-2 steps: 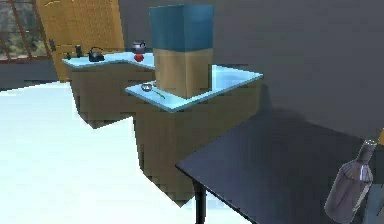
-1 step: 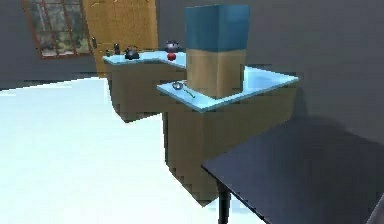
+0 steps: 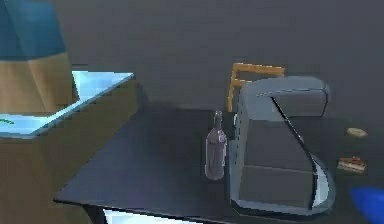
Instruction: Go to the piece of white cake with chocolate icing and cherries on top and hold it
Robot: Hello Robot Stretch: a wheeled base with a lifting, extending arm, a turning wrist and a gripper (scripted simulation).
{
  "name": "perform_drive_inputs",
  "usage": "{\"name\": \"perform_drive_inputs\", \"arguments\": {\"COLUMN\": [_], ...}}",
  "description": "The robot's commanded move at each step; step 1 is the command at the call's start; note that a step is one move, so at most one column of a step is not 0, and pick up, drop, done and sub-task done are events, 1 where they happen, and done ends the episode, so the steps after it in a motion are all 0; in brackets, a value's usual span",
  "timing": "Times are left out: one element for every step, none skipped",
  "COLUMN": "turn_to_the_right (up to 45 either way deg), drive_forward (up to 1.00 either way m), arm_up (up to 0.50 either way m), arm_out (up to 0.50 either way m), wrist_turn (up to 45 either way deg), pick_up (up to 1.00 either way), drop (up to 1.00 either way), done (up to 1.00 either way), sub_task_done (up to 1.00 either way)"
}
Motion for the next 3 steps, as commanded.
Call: {"name": "perform_drive_inputs", "arguments": {"turn_to_the_right": [45.0, 15.0, 0.0], "drive_forward": [0.00, 0.00, 0.55], "arm_up": [0.00, 0.00, 0.00], "arm_out": [0.00, 0.00, 0.00], "wrist_turn": [0.0, 0.0, 0.0], "pick_up": [0.00, 0.00, 0.00], "drop": [0.00, 0.00, 0.00], "done": [0.00, 0.00, 0.00], "sub_task_done": [0.00, 0.00, 0.00]}}
